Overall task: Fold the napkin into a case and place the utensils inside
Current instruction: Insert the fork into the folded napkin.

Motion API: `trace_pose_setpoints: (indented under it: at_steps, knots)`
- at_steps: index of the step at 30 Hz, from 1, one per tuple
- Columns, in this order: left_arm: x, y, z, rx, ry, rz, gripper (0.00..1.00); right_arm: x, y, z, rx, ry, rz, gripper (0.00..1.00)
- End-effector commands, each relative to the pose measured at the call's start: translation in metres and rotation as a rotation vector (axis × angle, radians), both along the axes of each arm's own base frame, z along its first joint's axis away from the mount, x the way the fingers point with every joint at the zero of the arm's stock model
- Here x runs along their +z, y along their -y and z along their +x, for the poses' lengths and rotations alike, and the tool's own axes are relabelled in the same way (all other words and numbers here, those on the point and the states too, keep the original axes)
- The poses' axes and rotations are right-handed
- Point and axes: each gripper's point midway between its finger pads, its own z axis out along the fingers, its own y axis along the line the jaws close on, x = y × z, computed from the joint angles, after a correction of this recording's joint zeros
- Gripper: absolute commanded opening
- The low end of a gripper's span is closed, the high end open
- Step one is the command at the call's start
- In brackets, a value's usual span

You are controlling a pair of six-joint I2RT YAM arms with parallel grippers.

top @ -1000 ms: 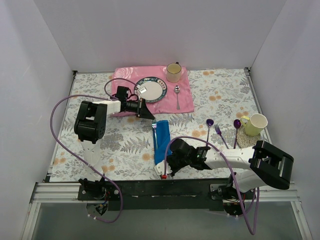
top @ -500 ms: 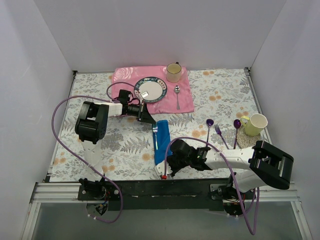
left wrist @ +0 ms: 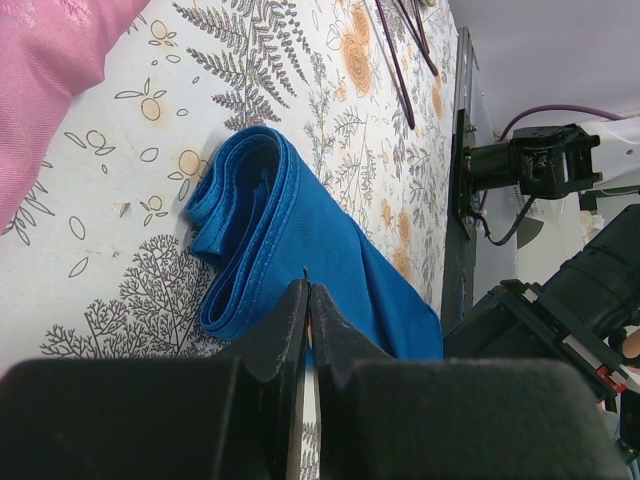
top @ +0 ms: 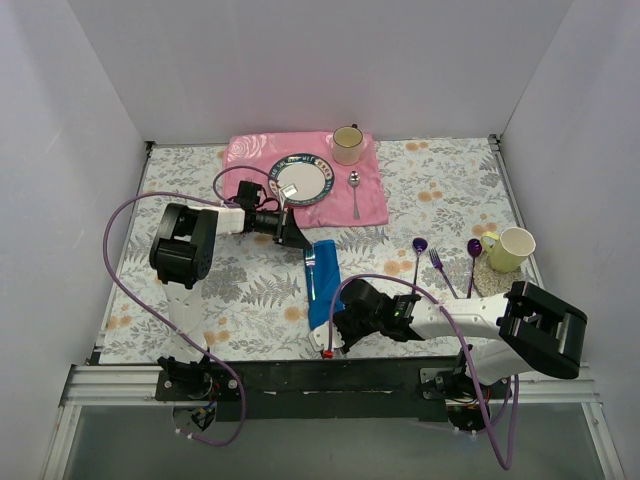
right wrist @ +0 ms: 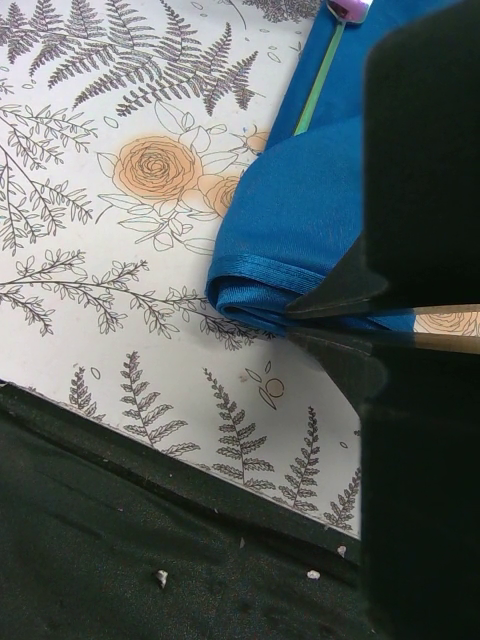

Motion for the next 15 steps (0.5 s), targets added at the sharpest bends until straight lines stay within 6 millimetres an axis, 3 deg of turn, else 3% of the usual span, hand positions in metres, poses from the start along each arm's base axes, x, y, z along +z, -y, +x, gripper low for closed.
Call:
trace_pose_setpoints:
  at_steps: [1, 6, 15]
  knots:
    - [0.024, 0.005, -0.002, -0.017, 0.072, -0.024, 0.0, 0.003, -0.005, 0.003, -0.013, 0.011, 0.021, 0.14]
    - [0.023, 0.005, -0.002, -0.015, 0.074, -0.018, 0.0, 0.003, -0.006, 0.003, -0.011, 0.011, 0.023, 0.14]
    - [0.034, 0.005, 0.01, 0.015, 0.149, 0.007, 0.21, 0.007, -0.006, 0.0, -0.007, -0.005, 0.018, 0.17]
